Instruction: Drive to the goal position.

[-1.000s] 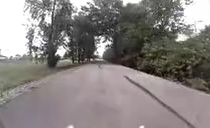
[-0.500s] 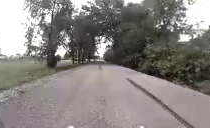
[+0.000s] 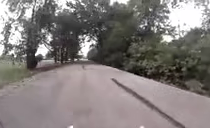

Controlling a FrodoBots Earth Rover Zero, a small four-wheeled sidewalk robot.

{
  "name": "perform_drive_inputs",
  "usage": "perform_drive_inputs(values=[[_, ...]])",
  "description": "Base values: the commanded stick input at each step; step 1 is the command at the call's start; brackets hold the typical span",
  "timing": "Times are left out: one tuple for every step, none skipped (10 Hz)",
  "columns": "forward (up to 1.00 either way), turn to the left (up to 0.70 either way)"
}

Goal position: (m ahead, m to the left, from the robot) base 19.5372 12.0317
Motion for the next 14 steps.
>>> perform_drive_inputs(values=[[0.7,0.0],[0.7,0.0],[0.7,0.0],[0.7,0.0],[0.7,0.0],[0.7,0.03],[0.7,0.32],[0.7,0.35],[0.7,0.35],[0.7,0.35],[0.7,0.35],[0.7,0.31],[0.7,0.07],[0.7,0.0]])
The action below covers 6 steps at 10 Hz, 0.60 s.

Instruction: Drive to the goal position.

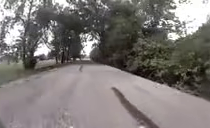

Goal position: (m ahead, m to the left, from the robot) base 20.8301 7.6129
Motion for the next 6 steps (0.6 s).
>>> perform_drive_inputs(values=[[0.7,0.0],[0.7,0.0],[0.7,0.17],[0.7,0.35],[0.7,0.35],[0.7,0.35]])
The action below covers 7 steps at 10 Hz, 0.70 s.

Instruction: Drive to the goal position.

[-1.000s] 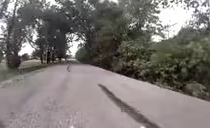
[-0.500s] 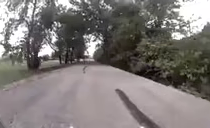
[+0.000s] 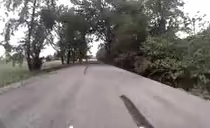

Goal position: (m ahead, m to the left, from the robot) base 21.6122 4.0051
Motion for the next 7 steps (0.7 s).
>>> perform_drive_inputs(values=[[0.7,0.35],[0.7,0.35],[0.7,0.35],[0.7,0.35],[0.7,0.14],[0.7,0.0],[0.7,0.0]])
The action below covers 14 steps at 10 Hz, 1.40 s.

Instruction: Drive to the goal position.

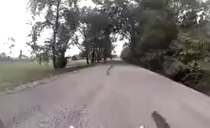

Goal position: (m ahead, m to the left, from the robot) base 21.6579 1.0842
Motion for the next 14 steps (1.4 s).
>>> perform_drive_inputs(values=[[0.7,0.0],[0.7,0.0],[0.7,0.0],[0.7,0.0],[0.7,0.0],[0.7,0.0],[0.7,0.0],[0.7,0.0],[0.7,-0.16],[0.7,-0.35],[0.7,-0.35],[0.7,-0.35],[0.7,-0.06],[0.7,0.0]])
